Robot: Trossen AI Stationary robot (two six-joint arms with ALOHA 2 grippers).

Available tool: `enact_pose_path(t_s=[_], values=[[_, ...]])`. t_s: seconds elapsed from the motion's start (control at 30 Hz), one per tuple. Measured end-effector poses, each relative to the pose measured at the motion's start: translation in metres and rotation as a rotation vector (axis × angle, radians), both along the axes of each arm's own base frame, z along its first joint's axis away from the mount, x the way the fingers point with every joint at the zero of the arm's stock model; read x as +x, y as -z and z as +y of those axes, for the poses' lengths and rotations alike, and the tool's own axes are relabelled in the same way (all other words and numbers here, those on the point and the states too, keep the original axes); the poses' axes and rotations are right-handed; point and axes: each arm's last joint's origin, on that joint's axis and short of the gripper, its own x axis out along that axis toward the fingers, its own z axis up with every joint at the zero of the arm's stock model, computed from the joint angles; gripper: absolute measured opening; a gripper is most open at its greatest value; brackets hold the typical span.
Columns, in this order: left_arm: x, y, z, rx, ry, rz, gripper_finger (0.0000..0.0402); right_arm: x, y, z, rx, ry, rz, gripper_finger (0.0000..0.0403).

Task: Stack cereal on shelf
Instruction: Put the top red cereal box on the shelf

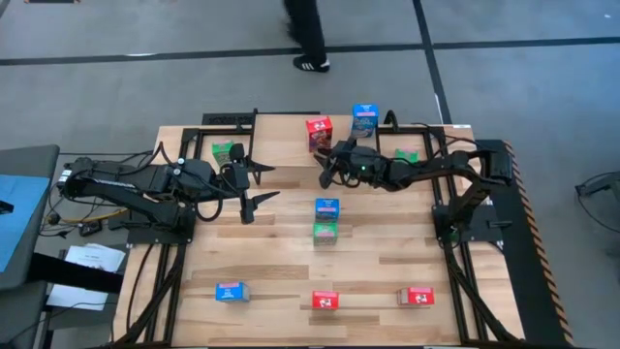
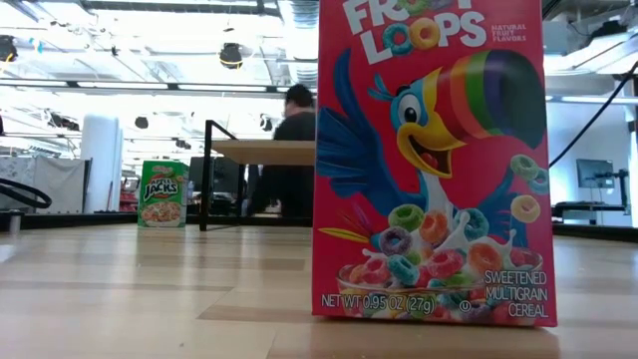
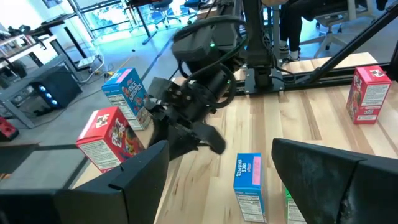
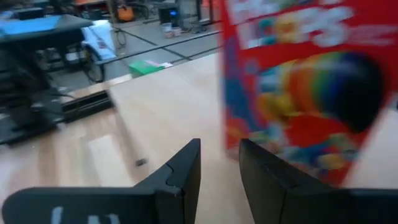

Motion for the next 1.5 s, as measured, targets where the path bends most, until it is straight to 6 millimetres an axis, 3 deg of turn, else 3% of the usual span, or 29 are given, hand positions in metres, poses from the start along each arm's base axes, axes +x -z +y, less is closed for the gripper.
enact_pose_path(t_s=[0.17, 0.3, 0.53, 0.73, 1.07, 1.5], values=[[0.0, 0.0, 0.0, 0.0, 0.0, 0.0, 0.0275, 0.009, -0.004, 0.03, 0.0, -0.104, -0.022, 0.0134], [0.0, 0.0, 0.0, 0.0, -0.002, 0.0, 0.0275, 0.019, -0.022, 0.037, -0.059, -0.135, -0.045, 0.0134], [0.0, 0.0, 0.0, -0.003, -0.005, -0.002, 0.0275, 0.032, -0.049, 0.028, -0.096, -0.125, 0.068, 0.0134], [0.0, 0.0, 0.0, -0.004, -0.005, -0.002, 0.0275, 0.029, -0.042, 0.018, -0.076, -0.084, 0.18, 0.0134], [0.0, 0.0, 0.0, -0.007, -0.005, -0.003, 0.0275, 0.021, -0.038, -0.006, -0.06, -0.002, 0.227, 0.0134], [0.0, 0.0, 0.0, 0.0, -0.004, -0.001, 0.0275, 0.019, -0.037, -0.015, -0.05, 0.025, 0.225, 0.0134]])
